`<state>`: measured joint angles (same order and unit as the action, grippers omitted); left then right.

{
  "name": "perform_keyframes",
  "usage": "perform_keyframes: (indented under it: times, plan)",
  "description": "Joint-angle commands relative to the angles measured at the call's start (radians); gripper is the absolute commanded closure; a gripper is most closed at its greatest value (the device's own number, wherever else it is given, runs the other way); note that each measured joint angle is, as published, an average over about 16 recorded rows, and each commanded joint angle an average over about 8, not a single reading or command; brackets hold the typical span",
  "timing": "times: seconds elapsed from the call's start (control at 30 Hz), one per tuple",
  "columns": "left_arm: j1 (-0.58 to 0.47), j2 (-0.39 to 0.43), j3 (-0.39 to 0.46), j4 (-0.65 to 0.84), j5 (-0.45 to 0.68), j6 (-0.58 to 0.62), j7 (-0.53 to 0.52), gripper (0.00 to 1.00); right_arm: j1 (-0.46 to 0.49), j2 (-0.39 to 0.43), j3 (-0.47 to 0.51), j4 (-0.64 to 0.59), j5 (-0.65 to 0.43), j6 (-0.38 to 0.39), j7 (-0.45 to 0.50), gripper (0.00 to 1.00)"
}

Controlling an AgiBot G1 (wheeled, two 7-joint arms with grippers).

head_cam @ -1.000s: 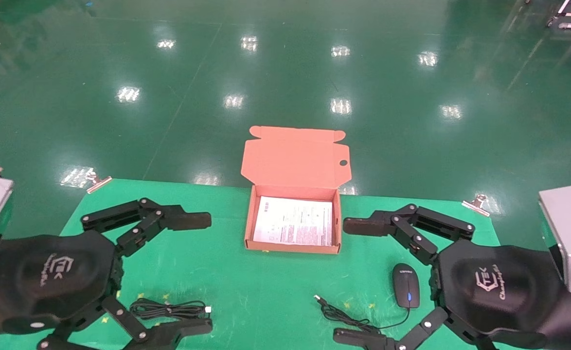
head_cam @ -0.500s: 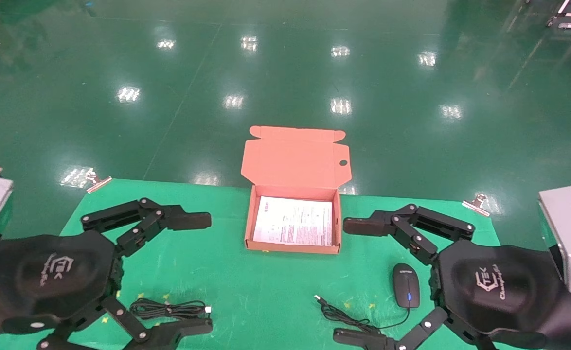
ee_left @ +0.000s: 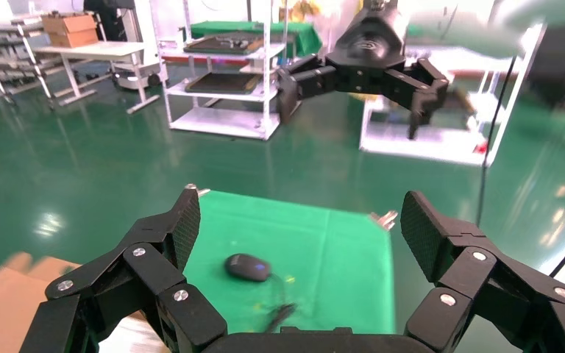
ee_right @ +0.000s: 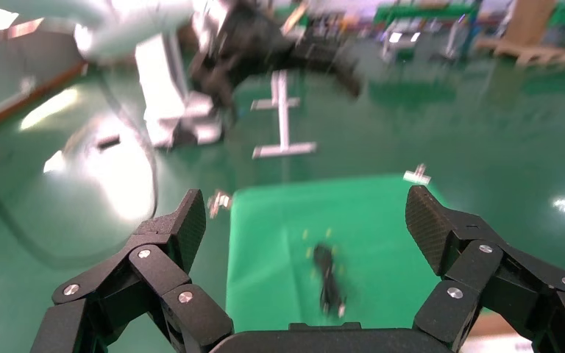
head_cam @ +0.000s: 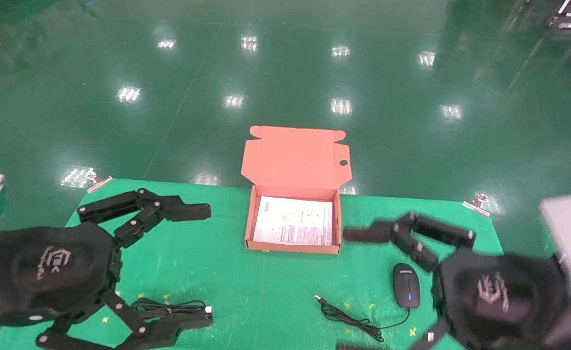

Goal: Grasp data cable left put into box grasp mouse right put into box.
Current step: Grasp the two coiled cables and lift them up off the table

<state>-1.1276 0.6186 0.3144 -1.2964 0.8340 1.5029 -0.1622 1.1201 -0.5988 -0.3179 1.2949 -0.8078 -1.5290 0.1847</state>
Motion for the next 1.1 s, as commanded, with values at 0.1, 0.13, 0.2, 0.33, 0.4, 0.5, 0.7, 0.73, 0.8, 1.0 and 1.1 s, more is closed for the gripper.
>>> perform_keyframes:
  times: [0.1, 0.13, 0.2, 0.33, 0.4, 0.5, 0.7, 0.73, 0.8, 1.0, 1.1]
  plan:
    - [-0.042, 0.005, 0.034, -0.012, 0.092, 0.013, 0.018, 0.00, 0.041, 0.010, -0.034, 0.010, -0.070, -0.029, -0.002, 0.00]
    - [-0.057, 0.010, 0.050, -0.013, 0.127, 0.018, 0.022, 0.00, 0.060, 0.010, -0.051, 0.013, -0.097, -0.035, -0.002, 0.00]
    - [-0.086, 0.024, 0.080, -0.013, 0.191, 0.026, 0.028, 0.00, 0.102, 0.008, -0.091, 0.023, -0.156, -0.046, -0.008, 0.00]
    - [-0.138, 0.057, 0.139, -0.014, 0.320, 0.036, 0.055, 0.00, 0.201, -0.008, -0.209, 0.039, -0.289, -0.058, -0.041, 0.00]
    - [-0.162, 0.074, 0.169, -0.017, 0.390, 0.035, 0.075, 0.00, 0.260, -0.022, -0.289, 0.045, -0.370, -0.061, -0.072, 0.00]
    - [-0.195, 0.100, 0.216, -0.027, 0.504, 0.028, 0.110, 0.00, 0.350, -0.053, -0.425, 0.049, -0.492, -0.062, -0.117, 0.00]
    - [-0.239, 0.158, 0.313, -0.043, 0.744, -0.005, 0.159, 0.00, 0.481, -0.127, -0.661, 0.041, -0.674, -0.050, -0.146, 0.00]
    - [-0.243, 0.169, 0.329, -0.045, 0.786, -0.014, 0.166, 0.00, 0.493, -0.138, -0.687, 0.039, -0.697, -0.046, -0.143, 0.00]
    - [-0.244, 0.191, 0.360, -0.043, 0.869, -0.036, 0.168, 0.00, 0.509, -0.160, -0.730, 0.034, -0.740, -0.034, -0.133, 0.00]
    - [-0.228, 0.250, 0.431, -0.008, 1.082, -0.113, 0.139, 0.00, 0.500, -0.221, -0.796, -0.005, -0.855, 0.023, -0.097, 0.00]
    - [-0.224, 0.280, 0.452, 0.042, 1.153, -0.147, 0.119, 0.00, 0.483, -0.250, -0.812, -0.044, -0.900, 0.061, -0.087, 0.00]
